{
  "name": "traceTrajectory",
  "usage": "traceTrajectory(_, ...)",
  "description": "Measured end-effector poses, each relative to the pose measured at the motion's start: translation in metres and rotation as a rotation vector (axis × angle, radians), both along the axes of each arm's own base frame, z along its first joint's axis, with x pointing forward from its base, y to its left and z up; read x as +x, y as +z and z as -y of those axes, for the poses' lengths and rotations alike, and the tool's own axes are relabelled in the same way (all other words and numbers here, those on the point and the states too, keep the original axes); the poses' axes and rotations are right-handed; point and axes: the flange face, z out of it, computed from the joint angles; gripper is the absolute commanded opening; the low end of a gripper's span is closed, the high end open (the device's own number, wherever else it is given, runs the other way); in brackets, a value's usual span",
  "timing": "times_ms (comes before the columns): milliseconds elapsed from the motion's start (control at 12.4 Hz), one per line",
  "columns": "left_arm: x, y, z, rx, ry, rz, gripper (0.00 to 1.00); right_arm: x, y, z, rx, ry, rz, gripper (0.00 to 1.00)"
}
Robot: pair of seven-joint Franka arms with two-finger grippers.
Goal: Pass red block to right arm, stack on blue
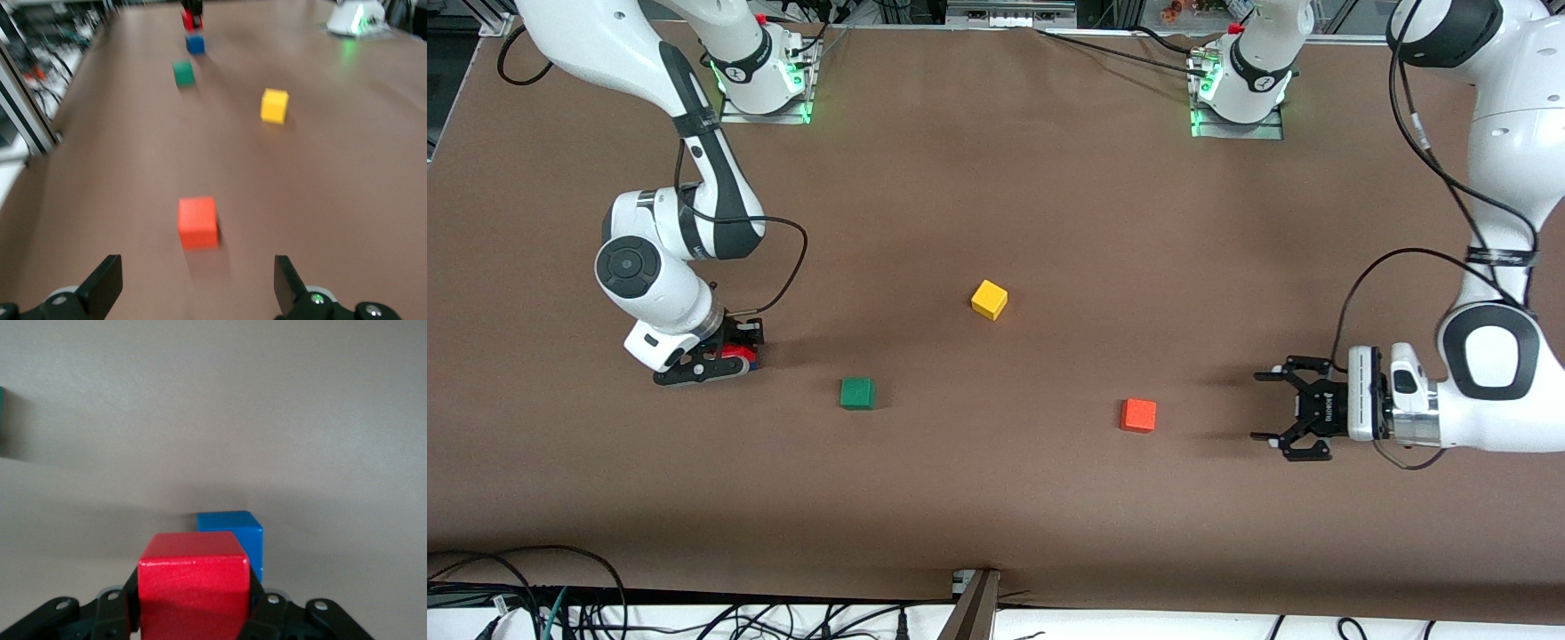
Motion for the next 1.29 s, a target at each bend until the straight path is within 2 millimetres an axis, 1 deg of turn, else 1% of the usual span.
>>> traceTrajectory(161, -0.009, 0.025, -0.03, 0.134, 0.018, -0.06, 1.0, 0.0, 0.0, 0.005, -0.002, 0.005, 0.005, 0.0)
traceTrajectory(242, -0.015, 0.041, -0.045, 0.212, 0.031, -0.091, 1.0, 0.0, -0.001, 0.007, -0.002, 0.01, 0.01, 0.0)
traceTrajectory(403, -0.026, 0.088, -0.069, 0.394, 0.108, -0.142, 1.0, -0.003, -0.006, 0.01, -0.001, 0.02, 0.023, 0.0)
traceTrajectory(484, -0.034, 0.116, -0.076, 0.489, 0.152, -0.162, 1.0, -0.005, -0.01, 0.013, -0.001, 0.028, 0.027, 0.0)
traceTrajectory(564, -0.043, 0.145, -0.077, 0.58, 0.199, -0.186, 1.0, -0.006, -0.013, 0.017, -0.001, 0.035, 0.029, 0.0)
traceTrajectory(645, -0.053, 0.171, -0.074, 0.647, 0.24, -0.215, 1.0, -0.007, -0.015, 0.022, -0.001, 0.044, 0.028, 0.0)
traceTrajectory(806, -0.07, 0.213, -0.057, 0.724, 0.305, -0.256, 1.0, -0.008, -0.017, 0.029, -0.002, 0.048, 0.028, 0.0)
traceTrajectory(1048, -0.09, 0.25, -0.034, 0.79, 0.441, -0.354, 1.0, -0.01, -0.022, 0.03, 0.001, 0.053, 0.042, 0.0)
traceTrajectory(1128, -0.1, 0.263, -0.023, 0.837, 0.522, -0.407, 1.0, -0.011, -0.023, 0.03, 0.001, 0.053, 0.042, 0.0)
traceTrajectory(1209, -0.111, 0.28, -0.006, 0.897, 0.616, -0.452, 1.0, -0.011, -0.024, 0.03, 0.001, 0.054, 0.042, 0.0)
traceTrajectory(1289, -0.122, 0.296, 0.016, 0.945, 0.703, -0.474, 1.0, -0.012, -0.025, 0.03, 0.001, 0.054, 0.042, 0.0)
